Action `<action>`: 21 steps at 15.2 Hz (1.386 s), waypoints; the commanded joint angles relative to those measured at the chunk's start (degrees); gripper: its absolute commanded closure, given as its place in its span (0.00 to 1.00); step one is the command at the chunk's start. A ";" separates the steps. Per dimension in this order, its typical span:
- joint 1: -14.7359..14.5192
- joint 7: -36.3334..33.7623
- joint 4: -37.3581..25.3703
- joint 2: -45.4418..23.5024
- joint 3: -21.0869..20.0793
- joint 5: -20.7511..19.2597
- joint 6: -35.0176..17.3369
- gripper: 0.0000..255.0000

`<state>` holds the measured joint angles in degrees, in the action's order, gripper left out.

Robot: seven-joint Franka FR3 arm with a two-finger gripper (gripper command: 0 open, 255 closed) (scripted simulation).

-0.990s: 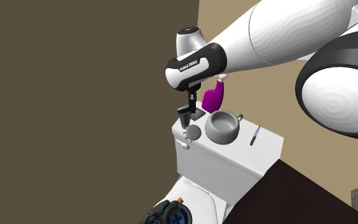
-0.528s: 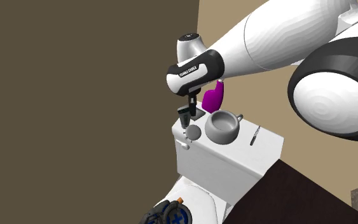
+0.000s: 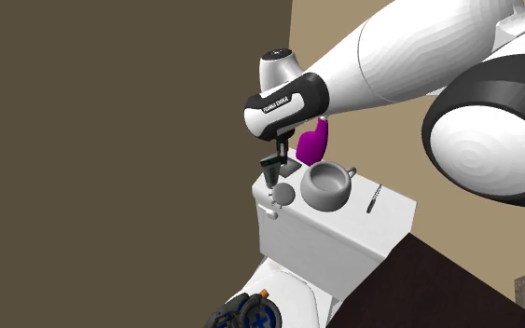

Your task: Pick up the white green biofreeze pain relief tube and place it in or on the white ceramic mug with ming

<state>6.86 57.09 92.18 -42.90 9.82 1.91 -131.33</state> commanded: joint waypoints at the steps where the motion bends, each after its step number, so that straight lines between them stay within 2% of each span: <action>1: 0.00 0.00 0.00 -0.01 -0.01 0.00 0.00 1.00; 5: 0.00 0.00 0.01 -0.01 -0.01 0.00 -0.01 1.00; 21: -0.64 0.10 -0.31 7.79 0.81 -0.93 8.07 1.00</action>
<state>6.32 57.23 91.69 -35.73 10.59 1.06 -123.73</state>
